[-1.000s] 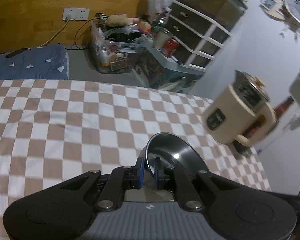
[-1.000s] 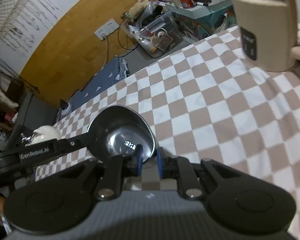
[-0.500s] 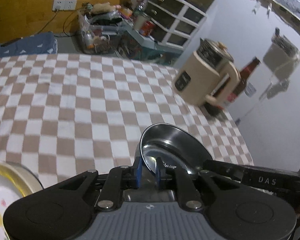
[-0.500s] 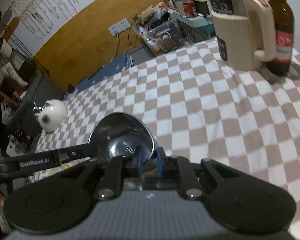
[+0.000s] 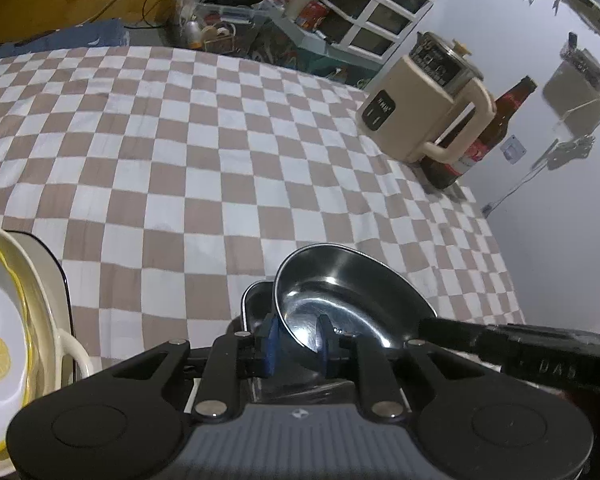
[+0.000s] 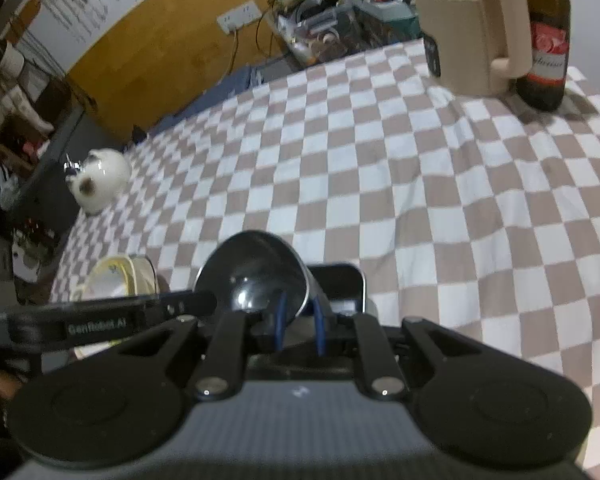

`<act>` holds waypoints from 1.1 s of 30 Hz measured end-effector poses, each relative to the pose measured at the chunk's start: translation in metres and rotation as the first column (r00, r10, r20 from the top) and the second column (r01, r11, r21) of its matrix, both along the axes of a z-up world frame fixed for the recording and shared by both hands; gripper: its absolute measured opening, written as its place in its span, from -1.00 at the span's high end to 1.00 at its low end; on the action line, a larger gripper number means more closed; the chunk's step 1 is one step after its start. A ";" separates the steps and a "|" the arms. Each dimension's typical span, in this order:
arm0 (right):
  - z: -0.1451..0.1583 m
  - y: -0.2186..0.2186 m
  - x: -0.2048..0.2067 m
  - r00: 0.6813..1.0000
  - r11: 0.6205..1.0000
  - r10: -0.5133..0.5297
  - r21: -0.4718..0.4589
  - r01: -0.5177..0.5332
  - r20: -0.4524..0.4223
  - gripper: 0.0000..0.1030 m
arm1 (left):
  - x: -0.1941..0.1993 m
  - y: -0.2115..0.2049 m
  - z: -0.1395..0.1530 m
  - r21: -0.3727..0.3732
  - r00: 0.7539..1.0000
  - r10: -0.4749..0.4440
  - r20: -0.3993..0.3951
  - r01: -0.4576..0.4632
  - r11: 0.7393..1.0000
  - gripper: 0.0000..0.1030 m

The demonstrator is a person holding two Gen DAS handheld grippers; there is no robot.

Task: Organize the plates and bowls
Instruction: 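Lift the steel oval bowl with both grippers and carry it over the tray, then lower the steel oval bowl into the steel tray with both grippers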

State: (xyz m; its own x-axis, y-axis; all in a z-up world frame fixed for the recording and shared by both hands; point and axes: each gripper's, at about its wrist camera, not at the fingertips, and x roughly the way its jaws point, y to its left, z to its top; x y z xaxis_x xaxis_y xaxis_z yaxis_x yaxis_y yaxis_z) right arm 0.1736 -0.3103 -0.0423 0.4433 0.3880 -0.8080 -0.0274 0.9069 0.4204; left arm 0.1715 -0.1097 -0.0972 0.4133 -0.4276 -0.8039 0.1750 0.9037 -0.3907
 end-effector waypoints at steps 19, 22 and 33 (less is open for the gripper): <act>-0.040 0.006 0.000 0.991 0.999 0.028 -0.043 -0.034 -0.128 0.63 | 0.013 -0.020 -0.026 0.091 0.996 -0.074 -0.054 0.078 0.993 0.60; -0.046 0.009 0.001 0.988 0.998 0.036 -0.043 -0.043 -0.149 0.61 | 0.014 -0.020 -0.029 0.095 0.995 -0.077 -0.062 0.083 0.992 0.60; -0.052 0.017 0.003 0.982 0.997 0.067 -0.025 -0.072 -0.177 0.32 | 0.014 -0.018 -0.027 0.093 0.996 -0.072 -0.046 0.076 0.993 0.54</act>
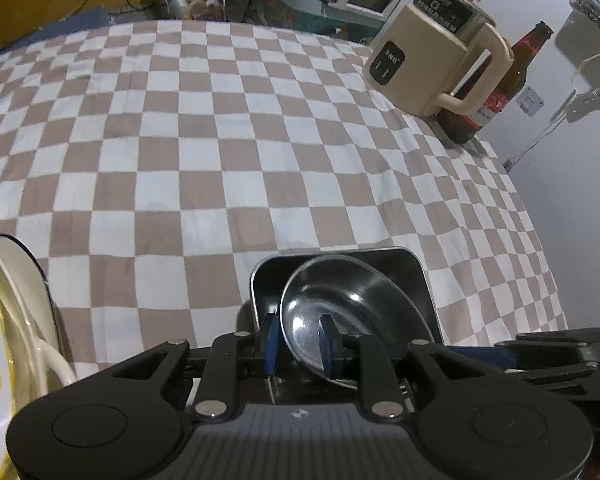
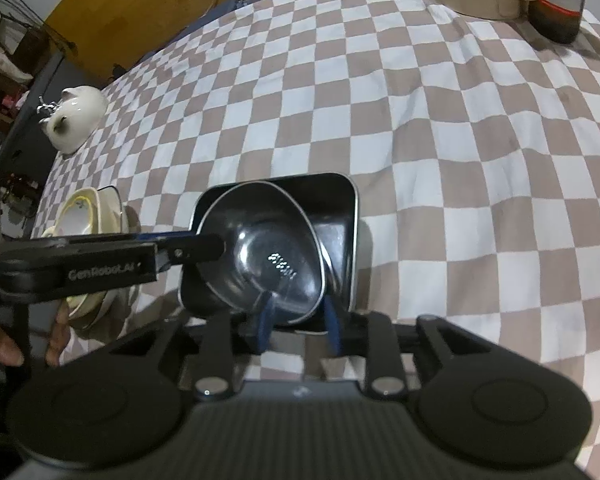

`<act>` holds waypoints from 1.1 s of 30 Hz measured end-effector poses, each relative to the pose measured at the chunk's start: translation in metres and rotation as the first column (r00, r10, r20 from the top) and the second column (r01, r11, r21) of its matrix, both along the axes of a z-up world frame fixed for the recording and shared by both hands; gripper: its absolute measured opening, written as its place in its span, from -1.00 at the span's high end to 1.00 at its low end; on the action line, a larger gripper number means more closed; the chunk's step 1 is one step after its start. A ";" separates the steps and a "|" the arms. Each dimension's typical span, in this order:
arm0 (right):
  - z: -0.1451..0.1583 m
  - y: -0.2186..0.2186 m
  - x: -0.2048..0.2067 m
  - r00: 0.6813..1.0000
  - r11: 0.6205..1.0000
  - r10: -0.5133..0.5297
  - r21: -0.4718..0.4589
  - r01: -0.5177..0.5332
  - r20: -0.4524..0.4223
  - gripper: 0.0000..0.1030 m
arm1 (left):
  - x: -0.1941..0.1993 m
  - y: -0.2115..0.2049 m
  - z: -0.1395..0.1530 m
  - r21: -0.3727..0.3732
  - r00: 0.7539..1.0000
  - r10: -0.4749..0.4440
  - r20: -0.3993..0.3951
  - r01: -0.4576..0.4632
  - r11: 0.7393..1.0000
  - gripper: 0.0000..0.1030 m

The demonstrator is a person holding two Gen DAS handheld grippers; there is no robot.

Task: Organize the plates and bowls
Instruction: 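Lower the steel oval bowl into the steel tray with both grippers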

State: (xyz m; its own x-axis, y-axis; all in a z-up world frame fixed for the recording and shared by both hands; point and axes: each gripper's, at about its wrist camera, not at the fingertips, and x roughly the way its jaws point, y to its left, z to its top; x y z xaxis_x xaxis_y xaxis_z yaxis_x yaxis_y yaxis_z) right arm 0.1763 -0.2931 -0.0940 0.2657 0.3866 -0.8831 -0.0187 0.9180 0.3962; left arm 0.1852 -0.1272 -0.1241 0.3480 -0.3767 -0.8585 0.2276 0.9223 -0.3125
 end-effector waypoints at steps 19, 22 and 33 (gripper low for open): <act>0.011 -0.026 0.028 0.994 0.997 -0.076 0.008 0.076 0.082 0.16 | -0.018 0.021 0.019 0.003 1.000 0.017 0.017 -0.017 1.000 0.35; 0.002 -0.024 0.041 0.994 0.997 -0.073 -0.011 0.074 0.076 0.16 | -0.022 0.022 0.015 0.019 1.000 0.007 -0.009 -0.007 1.000 0.35; -0.030 -0.022 0.065 0.997 0.997 -0.066 -0.028 0.067 0.034 0.53 | -0.021 0.015 -0.004 0.063 0.993 -0.039 -0.107 0.046 0.997 0.38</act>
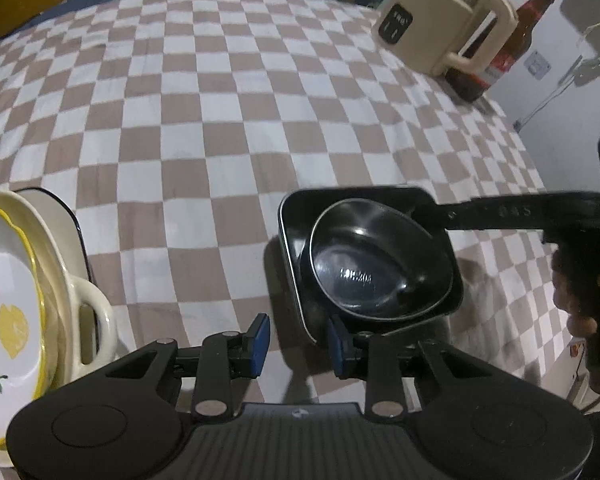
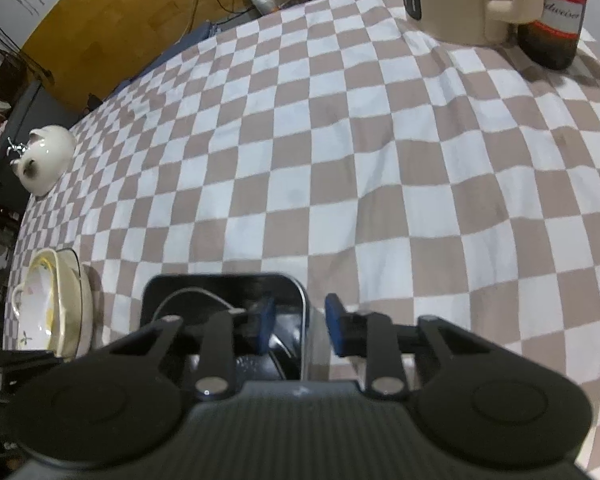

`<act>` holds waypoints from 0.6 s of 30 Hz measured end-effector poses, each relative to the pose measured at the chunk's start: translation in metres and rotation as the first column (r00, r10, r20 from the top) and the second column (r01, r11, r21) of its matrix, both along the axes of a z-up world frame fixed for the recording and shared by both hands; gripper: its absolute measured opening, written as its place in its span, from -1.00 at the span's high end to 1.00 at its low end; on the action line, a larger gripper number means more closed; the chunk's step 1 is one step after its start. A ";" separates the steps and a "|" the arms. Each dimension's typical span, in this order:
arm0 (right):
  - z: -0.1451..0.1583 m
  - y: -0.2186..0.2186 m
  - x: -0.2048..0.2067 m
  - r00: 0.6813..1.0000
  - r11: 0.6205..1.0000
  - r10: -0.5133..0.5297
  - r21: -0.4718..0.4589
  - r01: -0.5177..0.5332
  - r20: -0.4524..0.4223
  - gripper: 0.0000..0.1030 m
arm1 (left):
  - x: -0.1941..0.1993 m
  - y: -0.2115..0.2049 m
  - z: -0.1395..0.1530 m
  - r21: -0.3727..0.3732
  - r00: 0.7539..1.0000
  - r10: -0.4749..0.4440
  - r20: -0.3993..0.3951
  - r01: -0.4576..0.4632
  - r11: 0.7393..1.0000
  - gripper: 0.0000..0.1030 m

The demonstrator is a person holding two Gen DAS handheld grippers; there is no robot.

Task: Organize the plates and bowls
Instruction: 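Lower the steel oval bowl into the steel tray with both grippers, then lift the tray holding the bowl with both grippers toward the floral bowl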

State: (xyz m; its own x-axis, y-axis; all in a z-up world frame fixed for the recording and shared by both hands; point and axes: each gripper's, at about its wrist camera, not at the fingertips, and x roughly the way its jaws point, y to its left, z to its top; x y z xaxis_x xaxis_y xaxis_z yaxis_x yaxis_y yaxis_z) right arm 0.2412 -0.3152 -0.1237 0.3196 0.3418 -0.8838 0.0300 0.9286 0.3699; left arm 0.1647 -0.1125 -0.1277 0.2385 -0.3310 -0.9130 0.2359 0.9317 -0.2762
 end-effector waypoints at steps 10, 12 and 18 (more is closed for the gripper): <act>-0.002 -0.016 -0.033 1.000 0.998 -0.017 0.063 0.017 0.001 0.80 | 0.021 0.004 -0.008 -0.024 0.998 0.055 0.014 -0.055 0.998 0.61; -0.003 -0.019 -0.037 1.000 0.997 -0.030 0.078 0.029 0.005 0.80 | 0.026 0.003 -0.010 -0.027 0.998 0.058 0.015 -0.057 0.998 0.62; -0.004 -0.024 -0.041 0.999 0.995 -0.044 0.094 0.044 0.003 0.81 | 0.033 0.003 -0.015 -0.046 0.998 0.056 0.001 -0.056 0.997 0.75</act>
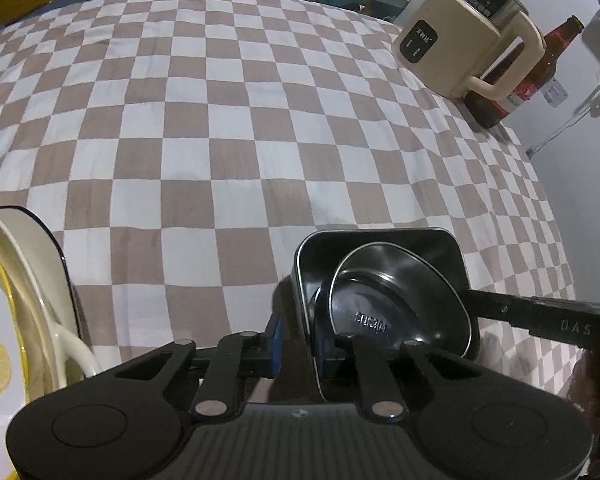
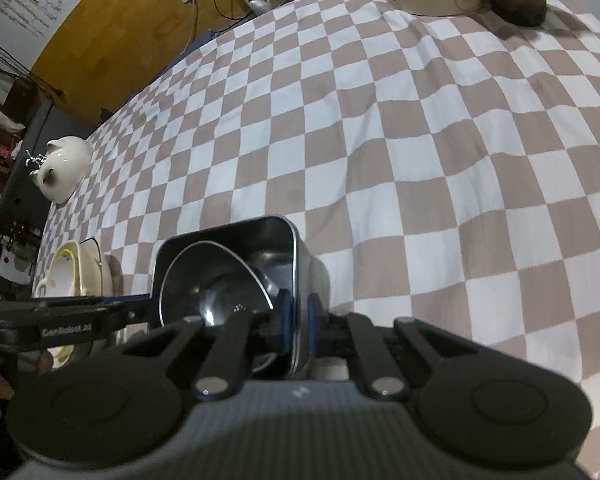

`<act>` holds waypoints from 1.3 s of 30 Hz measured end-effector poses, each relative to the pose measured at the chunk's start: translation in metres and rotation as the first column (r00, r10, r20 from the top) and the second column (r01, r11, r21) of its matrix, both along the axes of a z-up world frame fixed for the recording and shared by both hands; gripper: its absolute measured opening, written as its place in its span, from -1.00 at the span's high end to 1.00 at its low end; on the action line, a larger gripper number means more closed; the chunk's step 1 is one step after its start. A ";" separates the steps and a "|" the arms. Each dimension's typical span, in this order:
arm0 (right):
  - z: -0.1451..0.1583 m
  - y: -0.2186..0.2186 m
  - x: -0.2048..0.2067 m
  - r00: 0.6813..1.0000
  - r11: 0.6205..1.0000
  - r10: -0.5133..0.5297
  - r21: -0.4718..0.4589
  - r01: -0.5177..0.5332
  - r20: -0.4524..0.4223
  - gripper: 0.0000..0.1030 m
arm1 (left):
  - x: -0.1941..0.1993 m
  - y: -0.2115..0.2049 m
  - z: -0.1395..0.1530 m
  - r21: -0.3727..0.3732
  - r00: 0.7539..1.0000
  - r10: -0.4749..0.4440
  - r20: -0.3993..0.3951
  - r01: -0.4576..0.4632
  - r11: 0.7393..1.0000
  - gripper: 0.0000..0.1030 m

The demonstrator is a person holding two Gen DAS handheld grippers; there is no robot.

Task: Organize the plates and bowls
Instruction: 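Lift the tray holding the bowl with both grippers toward the floral bowl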

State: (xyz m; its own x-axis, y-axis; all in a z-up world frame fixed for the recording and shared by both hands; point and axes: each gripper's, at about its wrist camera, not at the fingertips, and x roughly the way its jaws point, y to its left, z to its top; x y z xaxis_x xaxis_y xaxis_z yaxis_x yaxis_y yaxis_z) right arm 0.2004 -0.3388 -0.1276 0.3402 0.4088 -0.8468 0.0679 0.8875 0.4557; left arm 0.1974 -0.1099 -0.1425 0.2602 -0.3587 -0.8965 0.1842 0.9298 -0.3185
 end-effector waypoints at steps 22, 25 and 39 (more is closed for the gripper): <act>0.007 0.004 -0.002 1.000 1.000 -0.001 -0.006 0.001 0.022 0.88 | -0.008 0.006 0.014 -0.069 0.998 0.046 0.045 -0.043 0.997 0.88; 0.014 0.002 -0.003 0.999 1.000 0.001 0.002 -0.001 0.045 0.88 | -0.010 0.007 0.024 -0.079 0.995 0.060 0.075 -0.054 0.995 0.88; 0.083 0.021 -0.020 0.981 1.000 -0.009 0.012 0.006 0.196 0.87 | -0.033 0.047 0.089 -0.154 0.965 0.116 0.235 -0.081 0.985 0.88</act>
State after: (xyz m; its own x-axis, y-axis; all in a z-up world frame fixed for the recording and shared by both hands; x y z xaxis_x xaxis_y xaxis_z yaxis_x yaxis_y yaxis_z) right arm 0.1799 -0.3174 -0.0450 0.5020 0.4151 -0.7587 -0.0172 0.8819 0.4711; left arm 0.1641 -0.0627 -0.0532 0.5036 -0.4390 -0.7441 0.1819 0.8959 -0.4054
